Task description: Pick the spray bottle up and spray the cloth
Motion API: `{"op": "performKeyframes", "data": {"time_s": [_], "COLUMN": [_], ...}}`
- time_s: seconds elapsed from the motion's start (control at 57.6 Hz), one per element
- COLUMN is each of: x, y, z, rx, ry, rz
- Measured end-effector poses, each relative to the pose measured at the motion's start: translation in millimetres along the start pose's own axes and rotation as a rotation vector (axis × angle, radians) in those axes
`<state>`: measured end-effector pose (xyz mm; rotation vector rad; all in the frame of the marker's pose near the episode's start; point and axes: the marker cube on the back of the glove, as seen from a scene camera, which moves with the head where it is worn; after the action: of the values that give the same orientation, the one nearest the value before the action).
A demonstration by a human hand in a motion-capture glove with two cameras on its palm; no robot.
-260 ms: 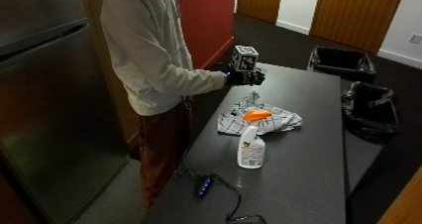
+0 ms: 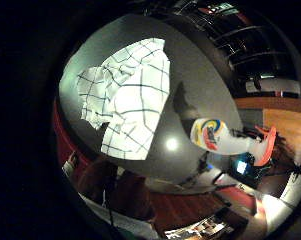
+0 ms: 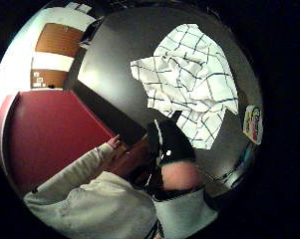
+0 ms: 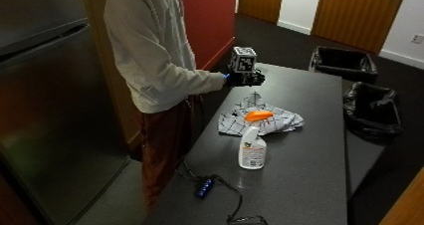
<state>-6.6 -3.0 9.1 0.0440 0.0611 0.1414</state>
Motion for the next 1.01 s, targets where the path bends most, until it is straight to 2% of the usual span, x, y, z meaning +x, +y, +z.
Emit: {"op": "performKeyframes", "data": {"time_s": [0.052,0.191,0.504,0.677,1.007], "x": [-9,5,81,147,239], "y": [7,34,101,136,159], "z": [0,-7,-22,-21,0], "rx": [0.021,0.107,0.395,0.57,0.707], "ry": [-0.08,-0.112,-0.221,-0.344,-0.465], "rz": [-0.08,-0.063,0.15,0.352,0.582]}}
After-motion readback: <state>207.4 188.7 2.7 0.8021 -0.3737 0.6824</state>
